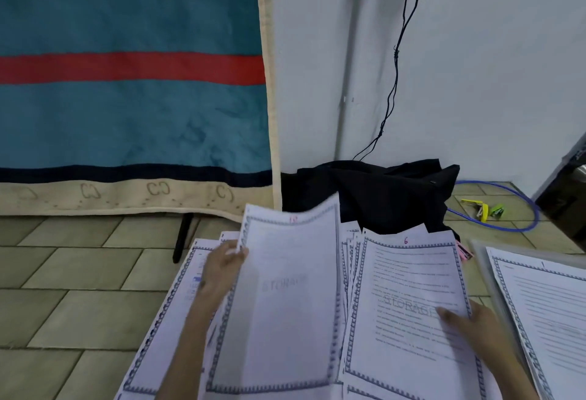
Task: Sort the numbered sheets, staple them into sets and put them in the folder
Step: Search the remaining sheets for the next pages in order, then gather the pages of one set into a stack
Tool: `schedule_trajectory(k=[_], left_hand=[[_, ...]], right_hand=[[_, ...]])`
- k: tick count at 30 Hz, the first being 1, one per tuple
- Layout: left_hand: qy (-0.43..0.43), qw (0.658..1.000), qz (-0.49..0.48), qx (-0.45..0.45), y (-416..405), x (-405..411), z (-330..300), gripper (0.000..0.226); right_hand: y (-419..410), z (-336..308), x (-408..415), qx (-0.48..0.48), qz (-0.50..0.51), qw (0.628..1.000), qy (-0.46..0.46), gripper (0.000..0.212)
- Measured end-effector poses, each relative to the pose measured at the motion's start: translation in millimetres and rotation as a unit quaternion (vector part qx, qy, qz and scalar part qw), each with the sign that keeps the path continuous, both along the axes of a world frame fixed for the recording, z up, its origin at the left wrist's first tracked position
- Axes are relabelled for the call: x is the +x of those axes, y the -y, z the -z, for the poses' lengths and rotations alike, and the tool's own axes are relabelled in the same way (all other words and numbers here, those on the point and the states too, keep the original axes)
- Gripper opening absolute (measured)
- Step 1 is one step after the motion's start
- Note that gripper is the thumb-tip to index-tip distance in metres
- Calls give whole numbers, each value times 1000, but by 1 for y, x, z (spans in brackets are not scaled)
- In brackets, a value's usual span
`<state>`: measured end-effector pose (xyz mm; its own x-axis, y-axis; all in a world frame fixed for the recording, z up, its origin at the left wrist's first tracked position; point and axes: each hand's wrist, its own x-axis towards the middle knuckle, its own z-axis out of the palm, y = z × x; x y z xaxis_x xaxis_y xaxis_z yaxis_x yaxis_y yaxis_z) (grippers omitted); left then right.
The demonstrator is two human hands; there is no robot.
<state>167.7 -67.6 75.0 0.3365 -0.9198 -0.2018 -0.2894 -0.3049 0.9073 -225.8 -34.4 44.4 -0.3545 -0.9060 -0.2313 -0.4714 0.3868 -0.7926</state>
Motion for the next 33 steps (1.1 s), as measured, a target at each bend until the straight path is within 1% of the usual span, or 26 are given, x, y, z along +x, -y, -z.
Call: schedule_trajectory(k=[3,6,9,11,13,16,18,19,20,21,22,23,24,26,28,30,31,33], left_hand=[[-36,999,-13,26,-7,-10,35,26],[-47,998,-30,43,-13,-15,49,29],[-45,997,-36,48,-13,-14,53,34],[-38,997,-34,55,-12,-14,53,36],[-29,997,-36,59,-11,-15,53,35],[-32,997,-39,55,-11,-17,53,33],[-42,997,-41,48,-12,-18,53,32],[-44,997,-41,44,-11,-17,55,32],[-48,997,-41,44,-12,-18,54,33],[-52,997,-42,44,-11,-17,55,34],[-55,997,-40,45,-11,-17,54,35],[-57,997,-39,45,-10,-16,56,35],[-56,997,-38,43,-11,-17,55,34],[-62,997,-37,39,-11,-16,55,29],[-82,996,-27,36,-11,-15,56,25],[-108,992,-19,61,-9,-13,54,34],[-108,991,-7,75,-6,-9,60,37],[-69,991,48,101,-6,-4,63,38]], right_hand=[[1,3,-2,8,10,1000,19,17],[-2,0,-5,28,17,998,57,22],[-8,-20,-12,-12,31,993,117,14],[-7,-34,-25,-51,54,986,146,17],[-3,-50,-37,-67,55,980,182,30],[3,-67,-47,-57,53,973,216,61],[12,-64,-48,-76,43,965,247,88],[16,-64,-42,-80,32,966,243,93],[20,-63,-32,-80,27,965,250,86],[23,-64,-18,-85,20,960,265,67],[25,-61,-3,-91,11,958,273,42],[27,-56,11,-90,-5,959,269,24],[29,-49,24,-80,-25,963,257,17],[27,-30,53,-40,-52,973,219,16],[21,-8,82,-4,-75,978,196,20],[14,13,109,18,-116,980,161,28],[12,19,119,20,-128,982,134,32],[11,25,128,23,-143,985,89,38]])
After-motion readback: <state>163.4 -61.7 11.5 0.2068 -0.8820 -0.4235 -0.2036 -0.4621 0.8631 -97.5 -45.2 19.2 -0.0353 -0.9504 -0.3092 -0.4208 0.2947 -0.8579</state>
